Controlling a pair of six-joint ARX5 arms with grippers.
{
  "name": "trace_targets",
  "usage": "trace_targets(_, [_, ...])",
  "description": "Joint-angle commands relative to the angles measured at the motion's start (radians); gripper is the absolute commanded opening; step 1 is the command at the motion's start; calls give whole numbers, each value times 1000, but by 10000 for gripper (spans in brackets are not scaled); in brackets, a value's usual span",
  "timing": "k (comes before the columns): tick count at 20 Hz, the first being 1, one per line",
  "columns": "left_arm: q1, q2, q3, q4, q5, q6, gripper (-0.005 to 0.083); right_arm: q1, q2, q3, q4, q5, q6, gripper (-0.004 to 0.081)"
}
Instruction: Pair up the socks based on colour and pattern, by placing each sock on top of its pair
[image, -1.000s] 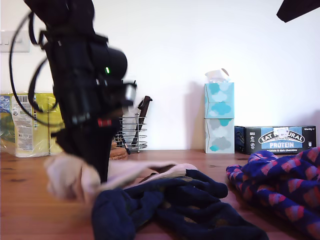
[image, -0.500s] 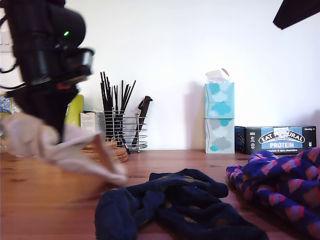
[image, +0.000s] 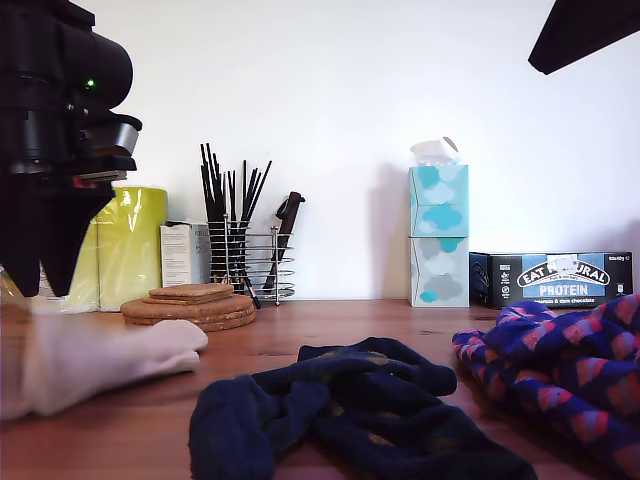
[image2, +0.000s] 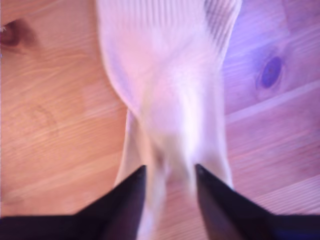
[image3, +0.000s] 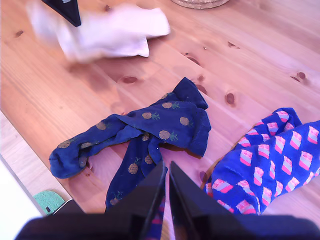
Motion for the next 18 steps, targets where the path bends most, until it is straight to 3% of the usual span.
trace_targets(1, [-5, 0, 14, -4, -5, -6, 480, 2, -1, 10, 7, -2, -5, -11])
trace_targets(6, [-82, -47, 42, -42, 175, -17, 468, 2, -1, 10, 6, -1, -5, -11])
trace_targets(11, [-233, -113, -44, 106, 228, -39, 64, 2, -1, 10, 5, 11, -5, -11])
trace_targets(13, [-279, -189, -128, 236, 256, -38, 2, -8, -1, 10, -1, 19, -4, -11])
trace_targets(16, [-320, -333, -271, 391, 259, -31, -3, -56, -1, 10, -17, 23, -55, -11])
trace_targets(18, [-346, -426, -369, 474, 264, -29, -20, -89, -4, 10, -72, -29, -77, -11])
